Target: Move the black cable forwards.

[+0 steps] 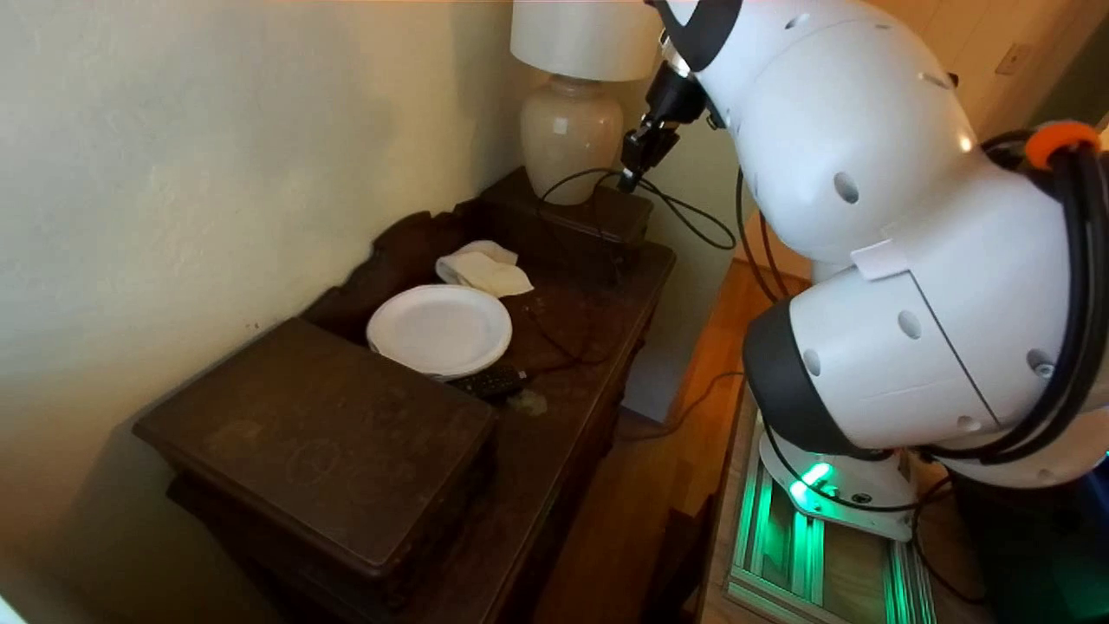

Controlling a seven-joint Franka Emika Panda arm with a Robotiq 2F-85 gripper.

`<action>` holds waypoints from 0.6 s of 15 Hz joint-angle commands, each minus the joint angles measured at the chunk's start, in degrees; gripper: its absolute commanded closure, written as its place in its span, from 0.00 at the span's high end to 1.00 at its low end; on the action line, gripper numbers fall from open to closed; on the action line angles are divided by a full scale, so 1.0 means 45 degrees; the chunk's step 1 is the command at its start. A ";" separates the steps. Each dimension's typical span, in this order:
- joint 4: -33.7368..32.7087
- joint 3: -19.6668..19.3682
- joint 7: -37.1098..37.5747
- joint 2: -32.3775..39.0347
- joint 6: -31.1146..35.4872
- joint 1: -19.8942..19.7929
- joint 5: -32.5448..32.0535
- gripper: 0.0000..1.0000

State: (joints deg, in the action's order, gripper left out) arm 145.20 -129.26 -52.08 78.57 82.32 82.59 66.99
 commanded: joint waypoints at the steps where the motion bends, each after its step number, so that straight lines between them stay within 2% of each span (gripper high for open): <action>1: 0.0986 0.1296 -0.0139 0.0386 0.1075 -0.0124 0.1247 0.02; 8: 0.1647 0.4208 -0.0190 -0.0244 0.2943 -0.0489 0.2845 0.02; 9: 0.1475 0.3650 0.0004 -0.0210 0.2674 -0.0295 0.2190 0.09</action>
State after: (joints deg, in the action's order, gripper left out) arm 151.95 -112.72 -52.19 78.53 93.65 81.04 77.35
